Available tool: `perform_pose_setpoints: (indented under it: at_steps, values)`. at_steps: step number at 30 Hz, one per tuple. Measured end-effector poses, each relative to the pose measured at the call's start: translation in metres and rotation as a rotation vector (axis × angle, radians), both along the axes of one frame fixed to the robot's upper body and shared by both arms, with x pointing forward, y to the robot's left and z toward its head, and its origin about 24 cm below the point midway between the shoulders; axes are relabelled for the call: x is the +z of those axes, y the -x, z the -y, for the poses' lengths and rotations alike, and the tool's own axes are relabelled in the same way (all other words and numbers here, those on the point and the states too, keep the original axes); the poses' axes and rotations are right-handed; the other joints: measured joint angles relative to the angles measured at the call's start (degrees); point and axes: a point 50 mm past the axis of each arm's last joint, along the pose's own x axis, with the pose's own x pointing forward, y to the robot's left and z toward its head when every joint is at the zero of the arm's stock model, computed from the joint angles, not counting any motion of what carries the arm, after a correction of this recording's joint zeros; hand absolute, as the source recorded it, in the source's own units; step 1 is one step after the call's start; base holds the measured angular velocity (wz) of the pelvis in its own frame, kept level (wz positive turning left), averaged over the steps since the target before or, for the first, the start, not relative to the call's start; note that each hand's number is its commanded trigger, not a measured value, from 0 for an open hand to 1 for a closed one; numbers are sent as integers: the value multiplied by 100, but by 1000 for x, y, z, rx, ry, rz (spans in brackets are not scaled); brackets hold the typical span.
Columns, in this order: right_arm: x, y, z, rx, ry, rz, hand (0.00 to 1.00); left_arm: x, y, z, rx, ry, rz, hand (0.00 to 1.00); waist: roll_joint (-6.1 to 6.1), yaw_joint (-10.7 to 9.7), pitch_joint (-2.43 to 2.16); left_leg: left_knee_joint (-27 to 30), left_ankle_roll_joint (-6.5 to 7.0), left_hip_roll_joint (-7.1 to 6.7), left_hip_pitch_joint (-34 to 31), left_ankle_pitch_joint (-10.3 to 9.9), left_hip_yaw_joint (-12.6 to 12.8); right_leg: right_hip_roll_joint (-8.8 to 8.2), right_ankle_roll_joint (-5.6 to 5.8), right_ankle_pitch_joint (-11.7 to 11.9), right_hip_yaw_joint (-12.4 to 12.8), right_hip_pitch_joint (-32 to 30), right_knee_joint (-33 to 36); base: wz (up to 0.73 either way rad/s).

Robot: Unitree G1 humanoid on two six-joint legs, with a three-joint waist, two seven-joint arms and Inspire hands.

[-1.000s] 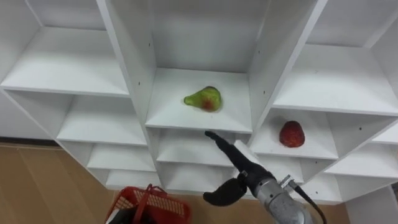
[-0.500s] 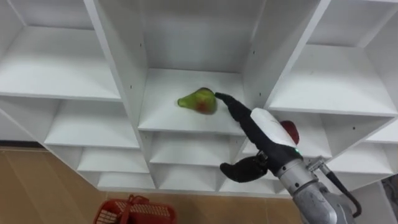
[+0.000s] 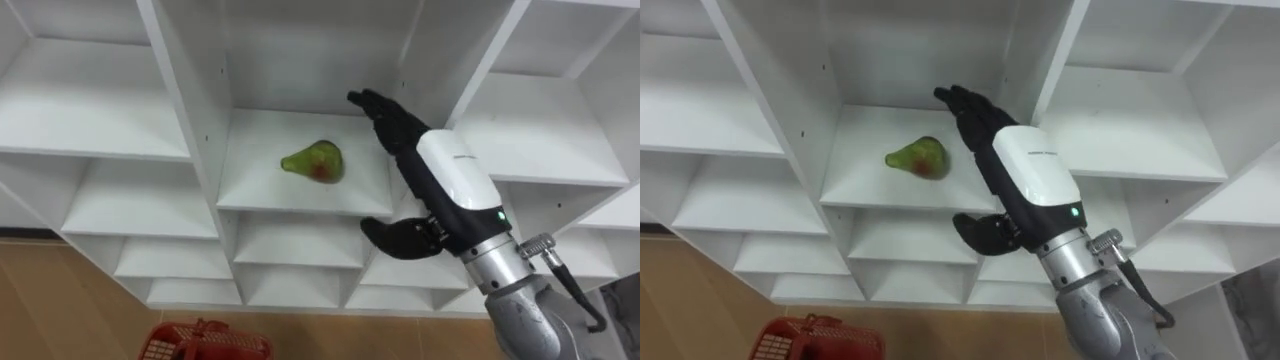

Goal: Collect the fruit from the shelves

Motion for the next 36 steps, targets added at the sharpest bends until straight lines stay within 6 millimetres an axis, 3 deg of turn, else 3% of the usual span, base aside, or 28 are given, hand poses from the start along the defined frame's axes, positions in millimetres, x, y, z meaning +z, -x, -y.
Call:
perform_pose_setpoints:
  at_steps: [9, 18, 26, 30, 36]
  values:
    - [6, -1, -1, -22, -54, 82, 0, 2, -10, 4, -57, -9, 20, 100, -7, 9, 6, 1, 0, 2, -22, -1, -2, -2, 3, -1, -14, -13, -17, 0]
    - [10, -7, -3, -21, -134, 84, 0, 5, -23, 10, -113, -15, 44, 100, 34, 163, 26, -14, 0, 7, -11, -1, 35, 6, 0, 2, 0, -27, -7, -1]
    - [6, -10, -15, 10, -206, 24, 0, 5, -27, 14, -118, -34, 58, 100, 35, 173, 19, -8, 0, 8, -19, -1, 29, 7, -4, 6, -1, -31, 1, 0]
    - [8, -12, -24, 43, -263, -6, 0, 5, -27, 18, -159, -54, 50, 100, 61, 200, -7, -2, 0, 8, -47, -1, 29, 4, -6, 8, -5, -70, 37, 0]
    - [9, -12, -37, 109, -342, -58, 0, 2, -24, 24, -203, -52, 17, 100, 78, 298, 2, 12, 0, 10, -7, 0, 27, -6, -8, 9, -14, -51, 83, 1]
